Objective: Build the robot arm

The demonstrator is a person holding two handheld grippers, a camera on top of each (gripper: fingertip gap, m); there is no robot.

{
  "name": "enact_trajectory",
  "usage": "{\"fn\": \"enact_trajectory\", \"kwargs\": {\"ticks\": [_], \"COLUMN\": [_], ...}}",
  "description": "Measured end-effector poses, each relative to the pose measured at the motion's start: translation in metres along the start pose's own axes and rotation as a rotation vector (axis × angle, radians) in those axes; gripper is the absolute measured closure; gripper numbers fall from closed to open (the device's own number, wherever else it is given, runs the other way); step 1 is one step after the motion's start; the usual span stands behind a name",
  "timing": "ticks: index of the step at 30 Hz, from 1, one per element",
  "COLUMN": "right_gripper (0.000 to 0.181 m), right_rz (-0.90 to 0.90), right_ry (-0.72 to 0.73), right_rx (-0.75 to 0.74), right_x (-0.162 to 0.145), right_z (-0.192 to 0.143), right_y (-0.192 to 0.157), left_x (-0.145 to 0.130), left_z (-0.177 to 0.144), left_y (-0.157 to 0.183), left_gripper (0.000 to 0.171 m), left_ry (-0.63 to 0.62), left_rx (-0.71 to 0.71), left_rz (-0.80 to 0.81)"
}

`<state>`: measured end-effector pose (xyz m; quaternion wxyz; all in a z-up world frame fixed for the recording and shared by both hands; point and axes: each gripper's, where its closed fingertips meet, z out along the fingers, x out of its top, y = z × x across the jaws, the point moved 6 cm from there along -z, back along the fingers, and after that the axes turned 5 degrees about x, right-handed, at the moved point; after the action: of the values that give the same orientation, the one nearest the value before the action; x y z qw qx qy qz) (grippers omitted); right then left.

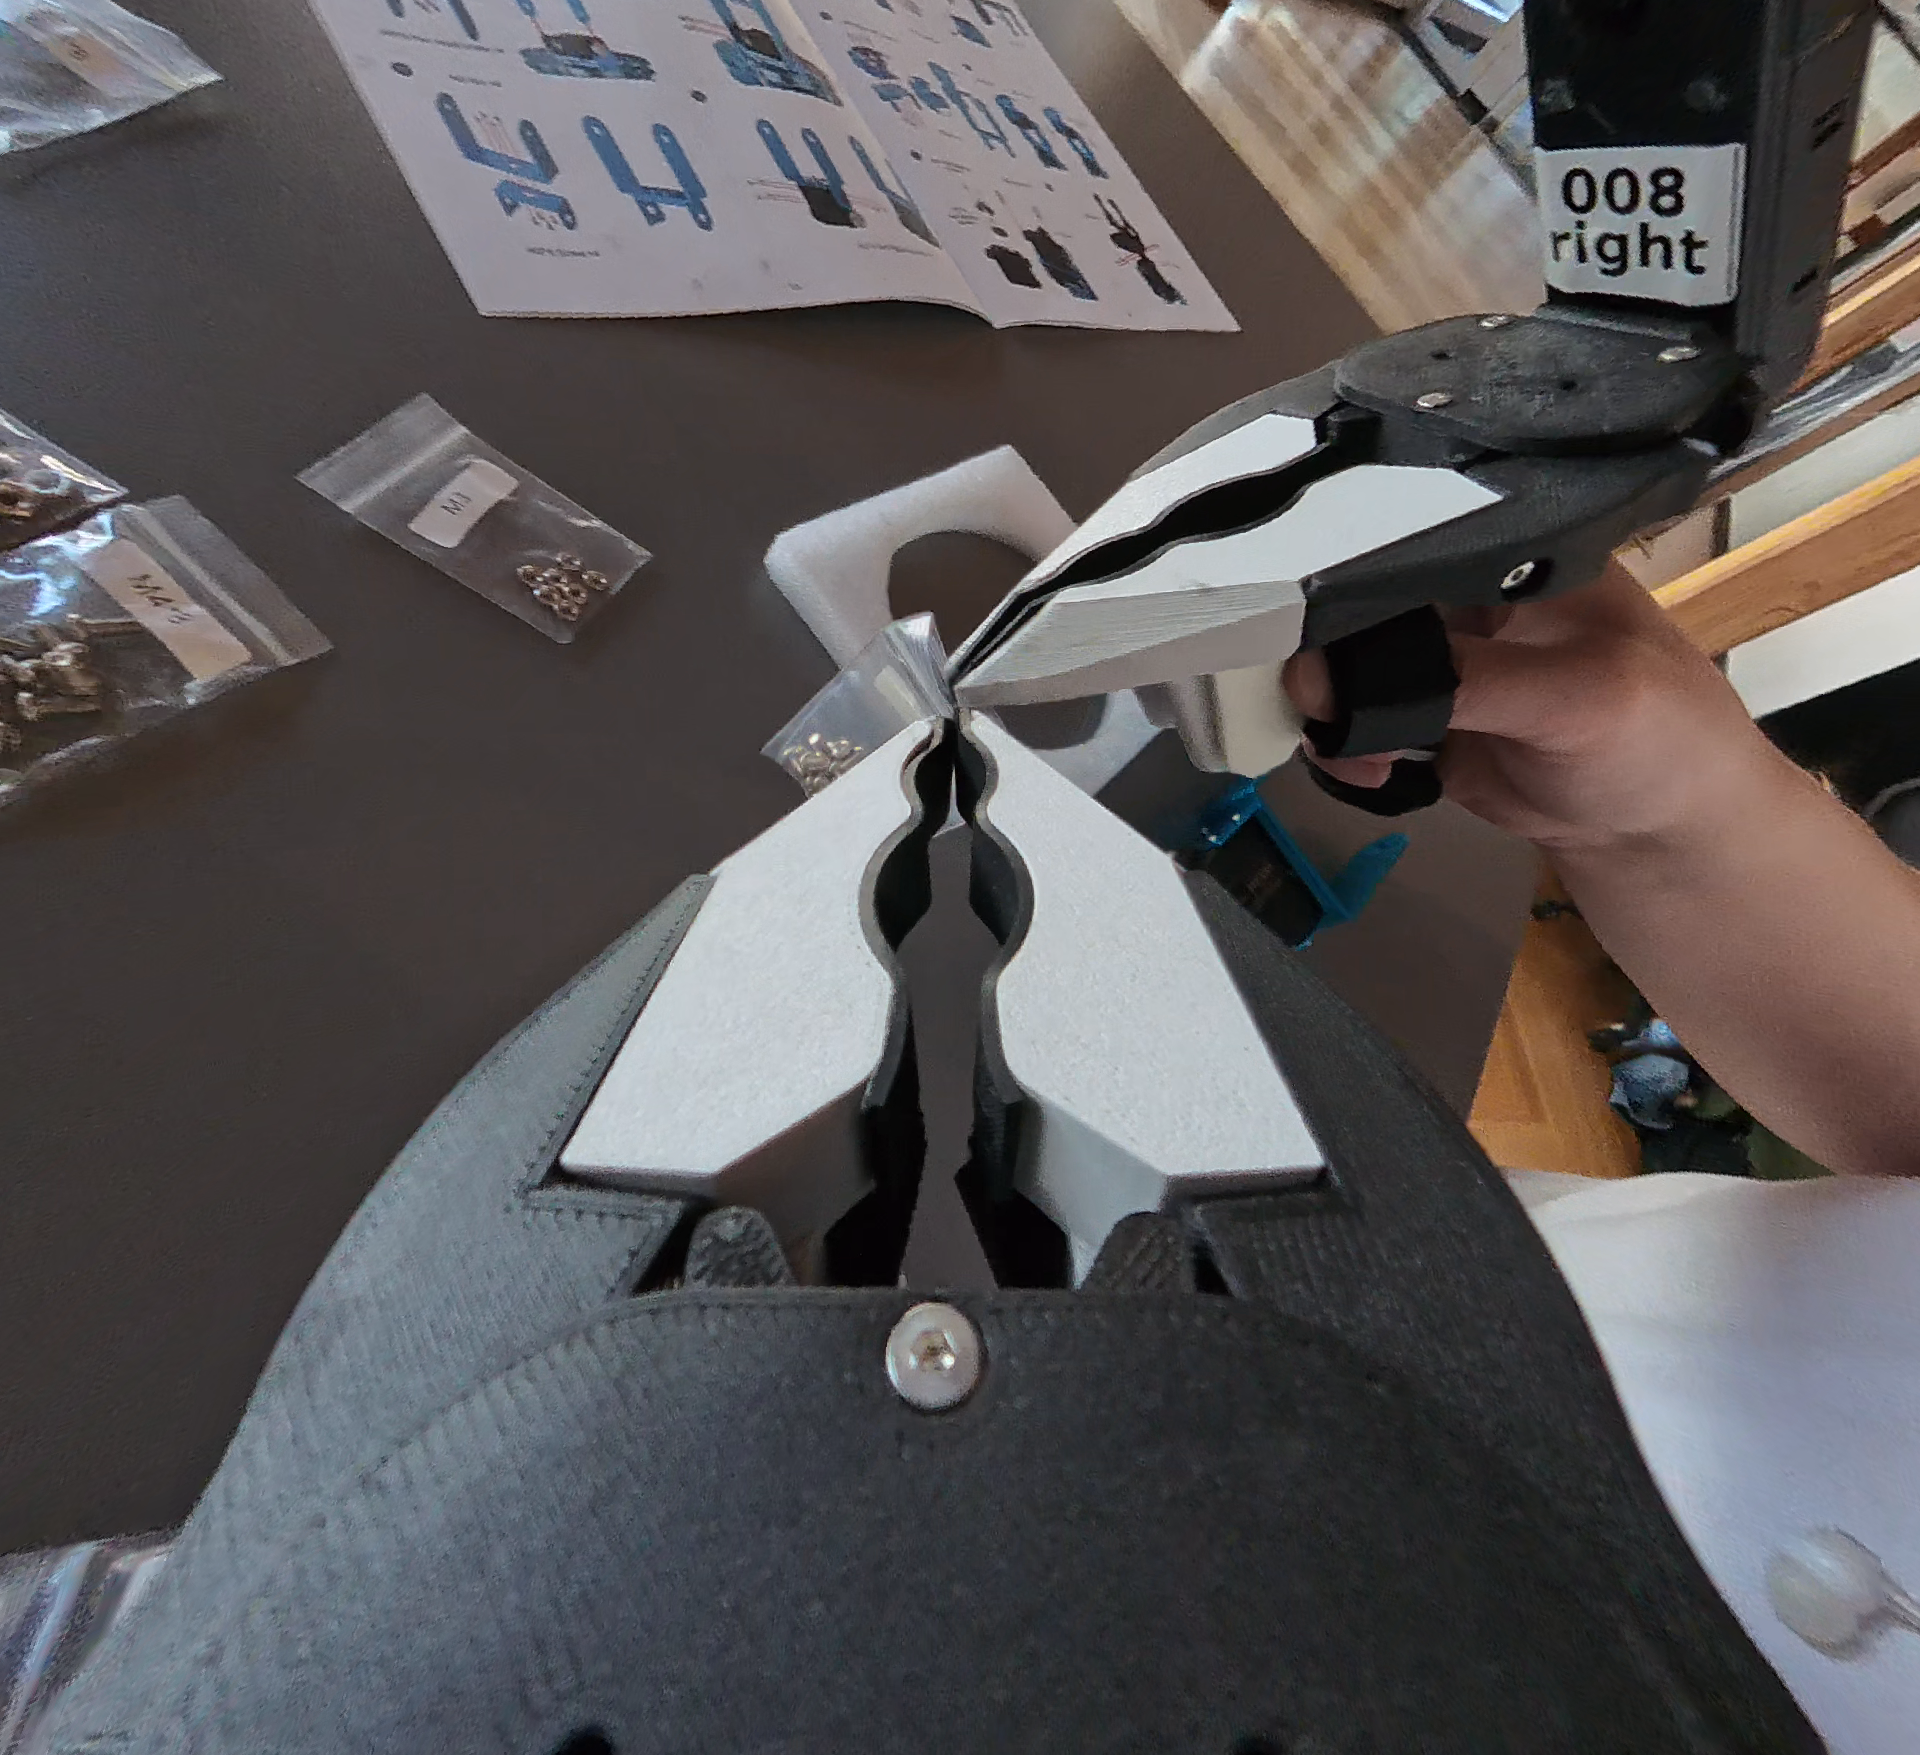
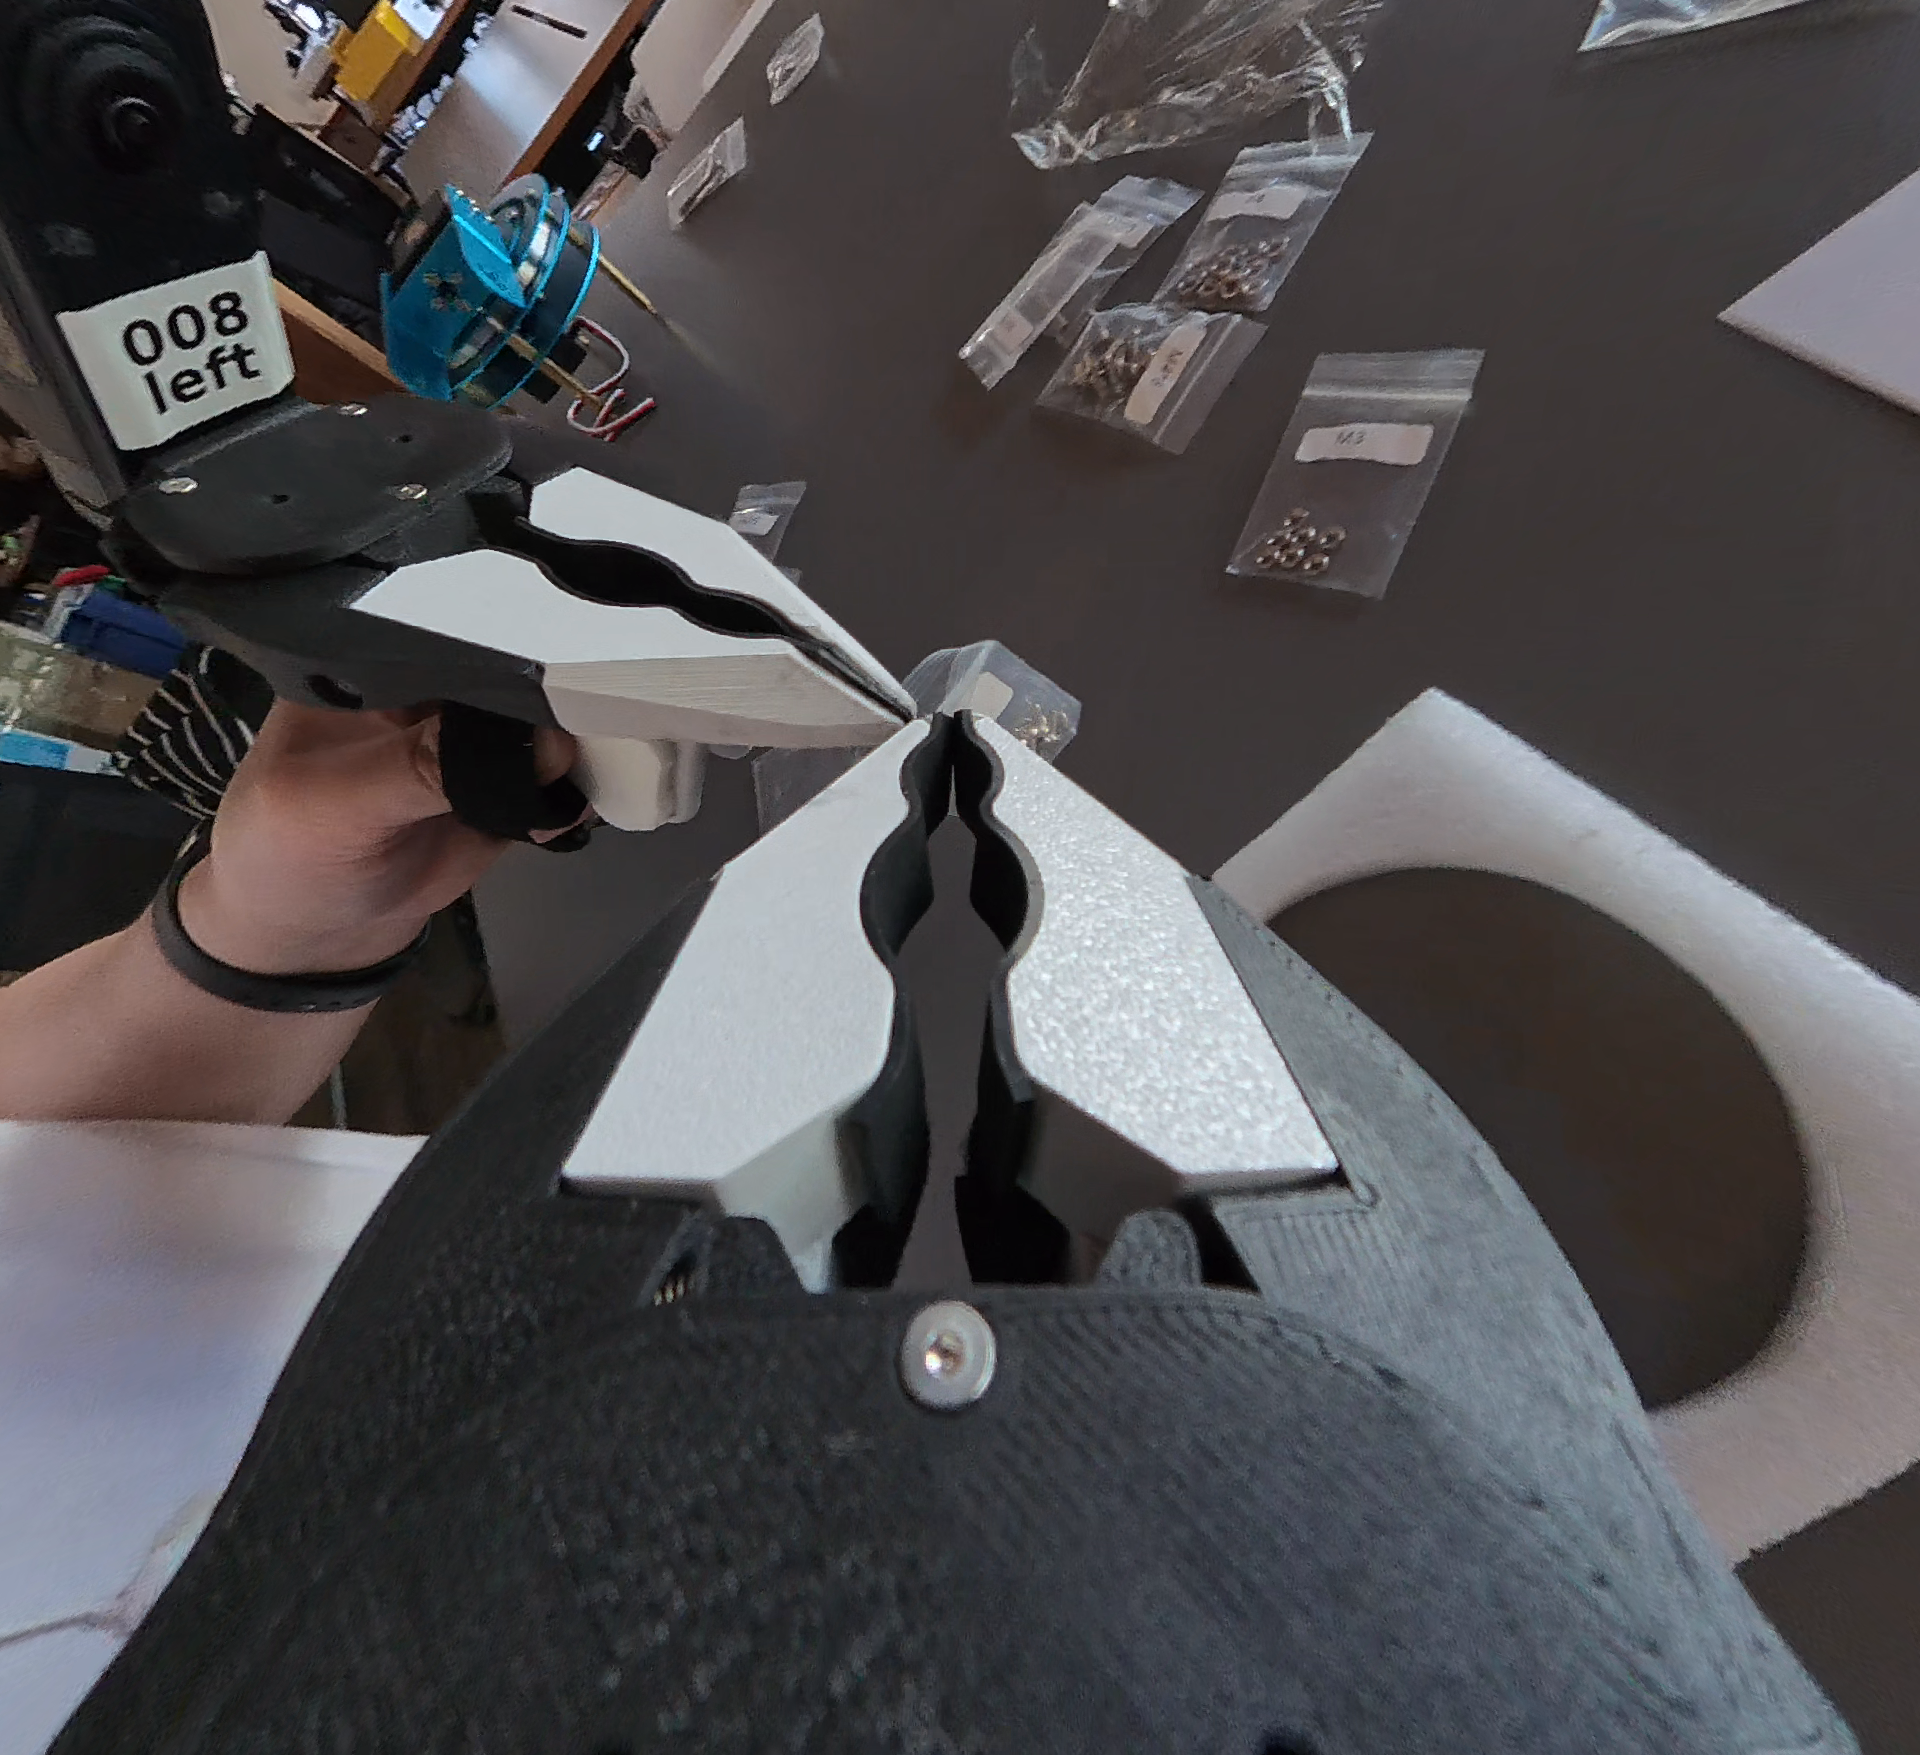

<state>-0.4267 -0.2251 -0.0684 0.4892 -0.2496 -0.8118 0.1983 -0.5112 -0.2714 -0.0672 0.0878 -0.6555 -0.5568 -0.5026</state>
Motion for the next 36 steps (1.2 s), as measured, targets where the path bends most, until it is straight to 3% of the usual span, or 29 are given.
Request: {"fn": "enact_trajectory", "kwargs": {"ticks": [11,22,36], "right_gripper": [0.180,0.181,0.181], "right_rz": [-0.062,-0.018,0.064], "right_ry": [0.025,0.021,0.021], "right_rx": [-0.150,-0.229,-0.219], "right_x": [0.030,0.025,0.010], "right_z": [0.014,0.018,0.012], "right_y": [0.013,0.030,0.043], "left_x": [0.028,0.028,0.021], "left_z": [0.012,0.031,0.038], "left_y": [-0.029,-0.034,-0.037], "left_gripper": [0.171,0.171,0.171], "left_ry": [0.032,-0.052,-0.082], "left_rx": [0.066,0.158,0.236], "left_rz": [-0.054,0.031,0.093]}}
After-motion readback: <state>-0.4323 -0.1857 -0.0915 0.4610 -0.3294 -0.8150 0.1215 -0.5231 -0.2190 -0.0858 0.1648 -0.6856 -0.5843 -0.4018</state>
